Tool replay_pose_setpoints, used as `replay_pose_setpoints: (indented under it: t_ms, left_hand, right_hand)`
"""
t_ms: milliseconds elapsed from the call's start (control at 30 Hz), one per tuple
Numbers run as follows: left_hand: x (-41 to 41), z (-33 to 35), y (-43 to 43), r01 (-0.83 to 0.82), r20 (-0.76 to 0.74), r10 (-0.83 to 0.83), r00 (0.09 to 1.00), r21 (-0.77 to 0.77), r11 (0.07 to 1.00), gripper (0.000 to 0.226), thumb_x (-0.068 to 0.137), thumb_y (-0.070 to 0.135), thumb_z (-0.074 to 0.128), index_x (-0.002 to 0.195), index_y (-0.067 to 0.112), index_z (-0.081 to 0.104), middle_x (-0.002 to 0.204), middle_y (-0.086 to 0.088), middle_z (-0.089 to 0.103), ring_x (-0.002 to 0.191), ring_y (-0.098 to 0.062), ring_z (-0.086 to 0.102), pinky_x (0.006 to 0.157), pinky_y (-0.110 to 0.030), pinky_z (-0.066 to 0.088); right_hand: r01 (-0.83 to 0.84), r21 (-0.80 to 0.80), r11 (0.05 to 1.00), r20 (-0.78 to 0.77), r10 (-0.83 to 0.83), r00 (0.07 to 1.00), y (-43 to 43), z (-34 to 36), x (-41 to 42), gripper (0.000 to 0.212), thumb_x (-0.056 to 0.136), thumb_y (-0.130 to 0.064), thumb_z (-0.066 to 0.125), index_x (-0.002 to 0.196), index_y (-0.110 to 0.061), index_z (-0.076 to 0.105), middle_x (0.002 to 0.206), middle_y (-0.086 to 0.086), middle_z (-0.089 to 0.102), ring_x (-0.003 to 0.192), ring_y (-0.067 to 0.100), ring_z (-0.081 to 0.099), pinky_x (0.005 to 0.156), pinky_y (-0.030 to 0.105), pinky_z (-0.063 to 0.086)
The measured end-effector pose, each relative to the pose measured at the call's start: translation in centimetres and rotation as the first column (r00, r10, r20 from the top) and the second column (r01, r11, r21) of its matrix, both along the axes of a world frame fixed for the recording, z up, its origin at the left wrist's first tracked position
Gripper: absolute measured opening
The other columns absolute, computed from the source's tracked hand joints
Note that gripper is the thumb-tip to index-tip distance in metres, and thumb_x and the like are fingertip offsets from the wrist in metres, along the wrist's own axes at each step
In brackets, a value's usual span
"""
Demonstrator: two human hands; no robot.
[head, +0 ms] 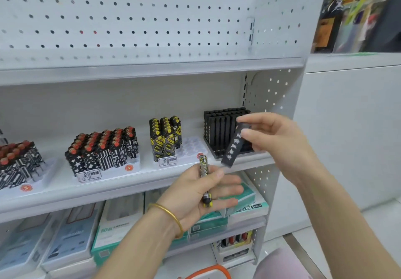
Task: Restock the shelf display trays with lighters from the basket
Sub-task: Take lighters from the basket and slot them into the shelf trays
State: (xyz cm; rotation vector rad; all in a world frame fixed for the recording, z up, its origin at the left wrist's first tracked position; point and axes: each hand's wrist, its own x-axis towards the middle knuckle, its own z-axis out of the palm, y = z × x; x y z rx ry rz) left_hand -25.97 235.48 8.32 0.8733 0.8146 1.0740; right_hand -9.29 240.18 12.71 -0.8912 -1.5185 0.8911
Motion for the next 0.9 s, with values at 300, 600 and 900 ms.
replay_pose_setpoints:
  t_ms: [300, 600, 900]
  left_hand:
    - [1.5, -0.8, 1.3, -0.002, -0.117, 0.004, 0.993, 0.017, 1.000, 0.007, 0.090, 0.002, 0.054, 0.086, 0.006, 0.049, 0.067, -0.006, 0.058, 0.045, -0.008, 0.043, 0.040, -0.017, 0.037]
    - [1.6, -0.8, 1.6, -0.015, -0.061, 0.015, 0.998, 0.000, 1.000, 0.013, 0.088, -0.005, 0.052, 0.087, 0.007, 0.051, 0.064, -0.008, 0.057, 0.046, -0.010, 0.042, 0.040, -0.019, 0.038]
    - [1.4, -0.7, 1.4, -0.020, -0.039, 0.019, 0.999, -0.014, 1.000, 0.014, 0.088, -0.007, 0.052, 0.090, 0.007, 0.051, 0.066, -0.008, 0.059, 0.048, -0.011, 0.045, 0.041, -0.020, 0.039]
  right_hand:
    - [0.437, 0.438, 0.786, 0.257, -0.575, 0.776, 5.8, -1.2, 0.7, 0.024, 0.083, -0.005, 0.063, 0.105, -0.012, 0.067, 0.097, 0.001, 0.063, 0.085, 0.009, 0.052, 0.080, 0.014, 0.035]
    - [0.437, 0.347, 0.830, 0.355, -0.547, 0.758, 7.5, -2.3, 0.3, 0.034, 0.087, -0.007, 0.060, 0.120, -0.014, 0.061, 0.102, 0.005, 0.063, 0.088, 0.016, 0.057, 0.085, 0.024, 0.045]
    - [0.399, 0.347, 0.849, 0.406, -0.519, 0.752, 8.1, -3.0, 0.1, 0.041, 0.087, 0.001, 0.055, 0.124, -0.017, 0.057, 0.105, 0.008, 0.063, 0.095, 0.022, 0.059, 0.083, 0.023, 0.043]
